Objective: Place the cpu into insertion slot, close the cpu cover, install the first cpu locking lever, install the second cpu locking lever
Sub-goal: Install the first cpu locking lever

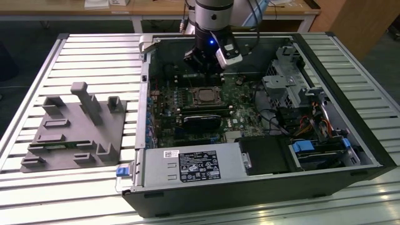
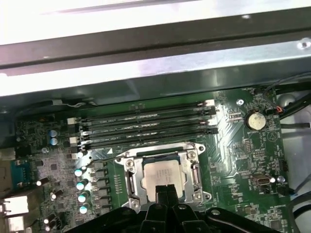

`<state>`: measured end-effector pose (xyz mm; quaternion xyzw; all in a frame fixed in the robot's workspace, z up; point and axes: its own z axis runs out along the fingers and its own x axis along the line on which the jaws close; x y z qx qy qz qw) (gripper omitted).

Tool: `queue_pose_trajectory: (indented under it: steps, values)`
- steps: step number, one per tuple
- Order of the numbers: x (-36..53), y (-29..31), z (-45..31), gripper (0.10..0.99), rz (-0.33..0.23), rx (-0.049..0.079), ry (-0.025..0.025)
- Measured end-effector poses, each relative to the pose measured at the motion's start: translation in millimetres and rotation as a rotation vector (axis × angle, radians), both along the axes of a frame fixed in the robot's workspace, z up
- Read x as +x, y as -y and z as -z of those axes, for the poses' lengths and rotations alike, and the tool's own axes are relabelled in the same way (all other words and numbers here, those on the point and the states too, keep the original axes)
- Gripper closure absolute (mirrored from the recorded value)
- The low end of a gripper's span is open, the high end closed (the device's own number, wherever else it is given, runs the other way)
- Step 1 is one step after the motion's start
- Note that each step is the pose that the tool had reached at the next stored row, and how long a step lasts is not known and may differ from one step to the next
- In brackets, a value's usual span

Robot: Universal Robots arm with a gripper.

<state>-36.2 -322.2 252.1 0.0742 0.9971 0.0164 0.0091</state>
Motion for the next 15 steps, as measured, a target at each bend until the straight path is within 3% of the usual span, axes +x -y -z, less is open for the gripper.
queue_pose_trajectory:
  steps: [15]
  values:
    - [-41.0, 0.0, 0.2, 0.980, 0.000, 0.000, 0.0064]
